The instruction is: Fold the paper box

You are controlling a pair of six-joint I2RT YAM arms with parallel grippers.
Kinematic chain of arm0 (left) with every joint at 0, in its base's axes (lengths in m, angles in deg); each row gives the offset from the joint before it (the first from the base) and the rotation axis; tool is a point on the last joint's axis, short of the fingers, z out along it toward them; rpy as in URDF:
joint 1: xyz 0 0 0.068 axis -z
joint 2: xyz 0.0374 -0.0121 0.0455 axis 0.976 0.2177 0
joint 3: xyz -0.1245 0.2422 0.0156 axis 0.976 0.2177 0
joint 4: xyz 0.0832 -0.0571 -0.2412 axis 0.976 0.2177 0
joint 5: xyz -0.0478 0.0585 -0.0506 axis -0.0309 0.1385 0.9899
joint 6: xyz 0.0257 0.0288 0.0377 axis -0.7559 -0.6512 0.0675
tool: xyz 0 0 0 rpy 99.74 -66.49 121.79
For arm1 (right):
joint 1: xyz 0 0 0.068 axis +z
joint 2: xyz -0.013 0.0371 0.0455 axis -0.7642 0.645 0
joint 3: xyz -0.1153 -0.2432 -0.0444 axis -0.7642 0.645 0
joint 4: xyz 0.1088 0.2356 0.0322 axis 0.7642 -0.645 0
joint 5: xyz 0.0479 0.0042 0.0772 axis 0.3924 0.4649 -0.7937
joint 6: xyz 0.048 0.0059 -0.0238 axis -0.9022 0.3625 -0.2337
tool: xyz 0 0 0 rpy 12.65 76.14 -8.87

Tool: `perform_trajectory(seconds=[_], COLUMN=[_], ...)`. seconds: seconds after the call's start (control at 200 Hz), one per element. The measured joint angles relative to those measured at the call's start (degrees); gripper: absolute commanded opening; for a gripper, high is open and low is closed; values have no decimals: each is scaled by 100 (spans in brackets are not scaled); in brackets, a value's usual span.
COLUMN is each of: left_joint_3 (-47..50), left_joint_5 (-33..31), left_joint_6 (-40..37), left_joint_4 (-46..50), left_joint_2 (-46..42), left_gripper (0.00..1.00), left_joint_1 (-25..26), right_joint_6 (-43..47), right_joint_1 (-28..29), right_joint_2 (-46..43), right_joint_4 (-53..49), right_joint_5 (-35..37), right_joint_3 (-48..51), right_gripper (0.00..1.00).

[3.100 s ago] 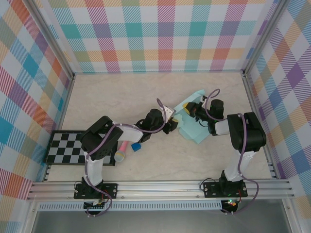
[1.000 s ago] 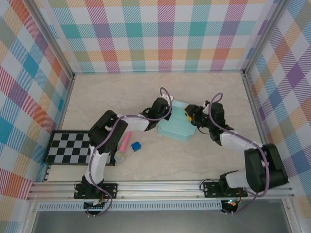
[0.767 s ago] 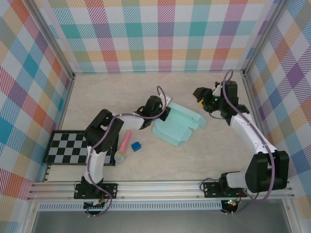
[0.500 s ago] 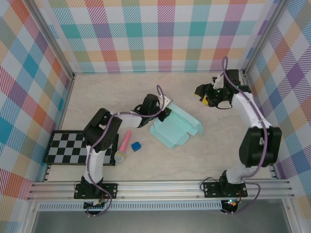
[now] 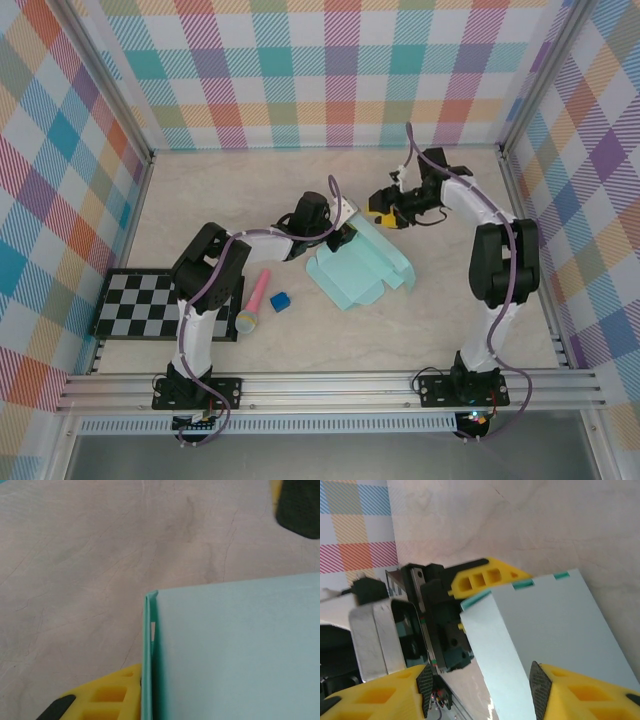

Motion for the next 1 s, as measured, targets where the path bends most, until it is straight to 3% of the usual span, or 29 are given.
perform_trajectory(seconds=[0.415,0.815,1.0], left_joint_3=[15,1268,1397], left_joint_5=[-227,-933,-986], left_joint_6=[138,1189,1338], left_joint_4=[-216,-2507,-2885], left_joint_2=[68,81,81], left_gripper=[22,26,15], left_joint_1=[173,385,417], right_joint_6=[4,133,203], right_joint_1=[111,238,297], right_joint_2=[595,404,280], right_joint_4=[68,308,452], right_joint_5=[153,516,662], right_joint_3=[-55,177,310], right_gripper=[47,43,44])
